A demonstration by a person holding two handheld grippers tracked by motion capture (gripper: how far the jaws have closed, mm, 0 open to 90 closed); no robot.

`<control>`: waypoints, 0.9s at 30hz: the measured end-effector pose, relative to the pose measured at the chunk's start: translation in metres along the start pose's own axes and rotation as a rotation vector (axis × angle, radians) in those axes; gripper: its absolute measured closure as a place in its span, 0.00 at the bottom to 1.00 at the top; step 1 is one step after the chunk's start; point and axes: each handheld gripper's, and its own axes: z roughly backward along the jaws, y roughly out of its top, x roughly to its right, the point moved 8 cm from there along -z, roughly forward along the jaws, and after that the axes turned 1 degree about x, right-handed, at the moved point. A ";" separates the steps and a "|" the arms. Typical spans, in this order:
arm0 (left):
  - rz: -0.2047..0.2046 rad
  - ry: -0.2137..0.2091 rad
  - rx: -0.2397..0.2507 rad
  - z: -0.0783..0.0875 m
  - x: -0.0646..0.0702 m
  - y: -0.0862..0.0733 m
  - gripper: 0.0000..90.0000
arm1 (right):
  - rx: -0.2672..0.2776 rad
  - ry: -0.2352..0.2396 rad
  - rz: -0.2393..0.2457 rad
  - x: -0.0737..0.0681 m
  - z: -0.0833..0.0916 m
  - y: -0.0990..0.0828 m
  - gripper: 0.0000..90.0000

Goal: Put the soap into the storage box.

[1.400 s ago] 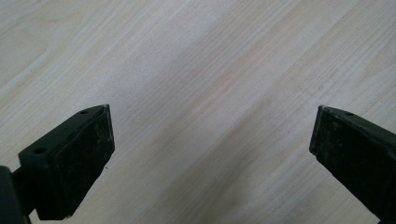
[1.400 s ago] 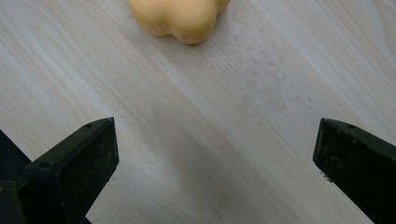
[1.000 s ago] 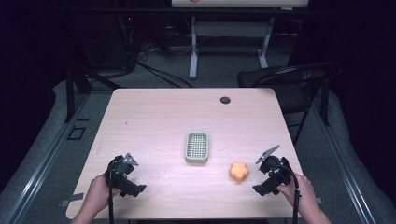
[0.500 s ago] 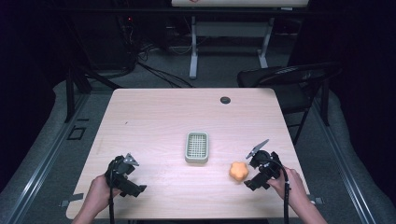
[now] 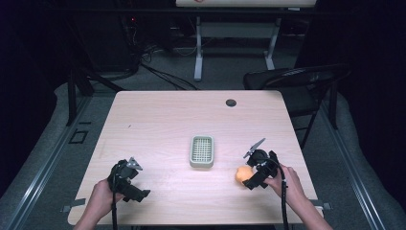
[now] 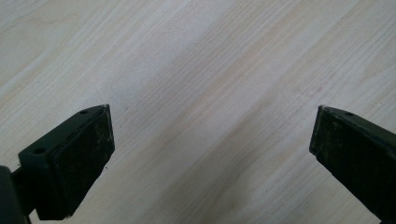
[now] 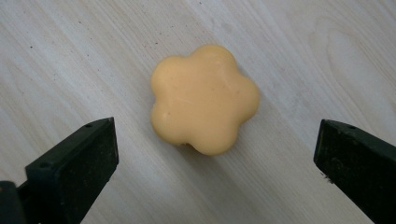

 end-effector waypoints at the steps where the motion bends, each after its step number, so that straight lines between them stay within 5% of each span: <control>1: 0.000 -0.001 -0.001 0.000 0.000 0.000 0.00 | -0.006 -0.008 0.008 0.001 0.000 0.000 0.00; 15: -0.002 -0.001 0.000 0.000 0.000 0.000 0.00 | -0.016 0.000 0.020 -0.006 -0.018 0.006 0.00; 27: -0.003 -0.006 -0.003 -0.001 0.000 0.000 0.00 | -0.046 -0.019 0.023 -0.005 -0.031 0.008 0.16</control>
